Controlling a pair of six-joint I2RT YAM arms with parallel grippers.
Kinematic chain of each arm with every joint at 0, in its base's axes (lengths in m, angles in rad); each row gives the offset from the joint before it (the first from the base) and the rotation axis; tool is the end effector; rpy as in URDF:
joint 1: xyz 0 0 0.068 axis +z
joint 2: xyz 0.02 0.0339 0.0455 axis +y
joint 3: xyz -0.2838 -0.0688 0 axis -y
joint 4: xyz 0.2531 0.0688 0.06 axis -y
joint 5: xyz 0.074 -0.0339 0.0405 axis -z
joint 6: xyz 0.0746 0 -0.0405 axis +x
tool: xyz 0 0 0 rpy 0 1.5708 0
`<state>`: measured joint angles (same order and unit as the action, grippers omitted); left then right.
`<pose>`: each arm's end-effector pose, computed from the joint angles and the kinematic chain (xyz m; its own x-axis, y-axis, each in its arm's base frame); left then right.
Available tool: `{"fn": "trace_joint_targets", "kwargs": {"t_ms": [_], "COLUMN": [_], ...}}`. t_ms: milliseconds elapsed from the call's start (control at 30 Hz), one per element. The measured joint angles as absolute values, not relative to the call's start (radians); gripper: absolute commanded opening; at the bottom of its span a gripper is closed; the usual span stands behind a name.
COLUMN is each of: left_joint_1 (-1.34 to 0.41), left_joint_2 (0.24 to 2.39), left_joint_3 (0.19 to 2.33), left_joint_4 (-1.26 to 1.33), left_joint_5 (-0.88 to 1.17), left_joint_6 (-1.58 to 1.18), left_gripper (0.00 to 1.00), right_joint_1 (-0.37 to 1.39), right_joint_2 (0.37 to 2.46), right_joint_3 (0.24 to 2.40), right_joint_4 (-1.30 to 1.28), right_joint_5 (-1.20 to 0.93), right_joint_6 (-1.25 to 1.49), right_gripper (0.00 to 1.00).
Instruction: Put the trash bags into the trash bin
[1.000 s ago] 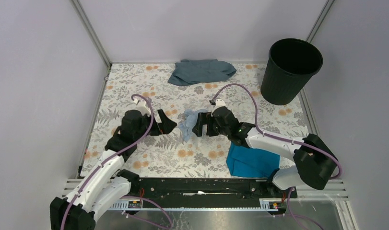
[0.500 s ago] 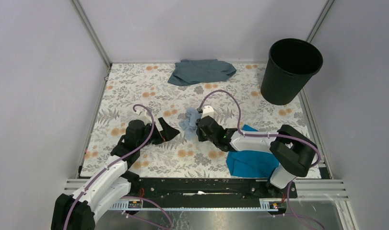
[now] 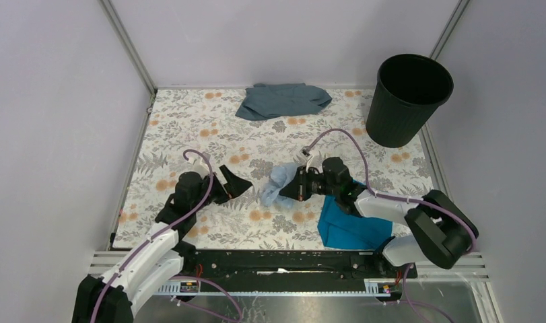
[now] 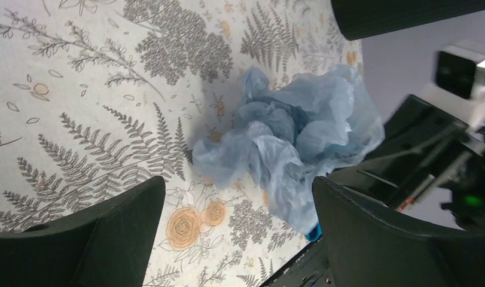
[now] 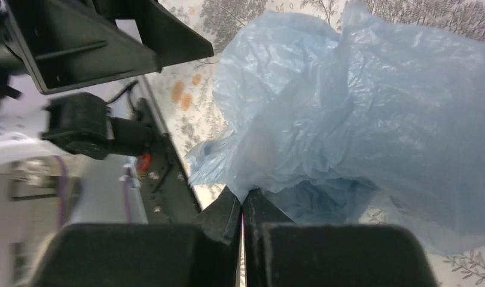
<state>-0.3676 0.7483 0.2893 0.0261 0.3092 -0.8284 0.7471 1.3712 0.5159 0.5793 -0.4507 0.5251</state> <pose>0.1759 -0.0920 0.1874 -0.7069 -0.4799 -0.5196 0.1172 0.6449 -0.7552 0.2060 0.2351 0.2015 -0.6338 0.0281 -0.7730 -0.6951 0.4178 0.5850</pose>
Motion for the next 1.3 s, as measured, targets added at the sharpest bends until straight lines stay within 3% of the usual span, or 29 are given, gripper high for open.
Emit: {"fn": "trace_joint_targets", "kwargs": {"t_ms": [167, 400, 600, 700, 767, 1000, 1133, 1300], "left_joint_1": [-0.368, -0.418, -0.575, -0.659, -0.721, -0.788, -0.788, -0.788], "left_joint_2": [0.701, 0.702, 0.758, 0.818, 0.858, 0.923, 0.897, 0.905], "left_joint_3": [0.267, 0.266, 0.451, 0.519, 0.532, 0.527, 0.515, 0.515], "left_joint_4": [0.101, 0.230, 0.059, 0.021, 0.005, -0.089, -0.092, -0.100], "left_joint_5": [0.345, 0.508, 0.410, 0.355, 0.303, 0.168, 0.120, 0.068], "left_joint_6": [-0.849, -0.825, -0.663, -0.607, -0.589, -0.577, -0.579, -0.578], "left_gripper": [0.99, 0.99, 0.99, 0.92, 0.87, 0.87, 0.73, 0.36], "right_joint_1": [0.664, 0.660, 0.660, 0.660, 0.660, 0.660, 0.659, 0.659], "right_joint_2": [1.470, 1.528, 1.529, 1.525, 1.515, 1.490, 1.482, 1.482], "right_joint_3": [0.523, 0.608, 0.649, 0.660, 0.673, 0.756, 0.760, 0.760], "right_joint_4": [0.713, 0.780, 0.678, 0.598, 0.534, 0.353, 0.321, 0.326], "right_joint_5": [-0.662, -0.794, -0.797, -0.782, -0.768, -0.719, -0.719, -0.727], "right_joint_6": [0.790, 0.998, 0.981, 0.949, 0.921, 0.805, 0.781, 0.782], "right_gripper": [0.00, 0.00, 0.00, 0.00, 0.00, 0.00, 0.00, 0.00]}}
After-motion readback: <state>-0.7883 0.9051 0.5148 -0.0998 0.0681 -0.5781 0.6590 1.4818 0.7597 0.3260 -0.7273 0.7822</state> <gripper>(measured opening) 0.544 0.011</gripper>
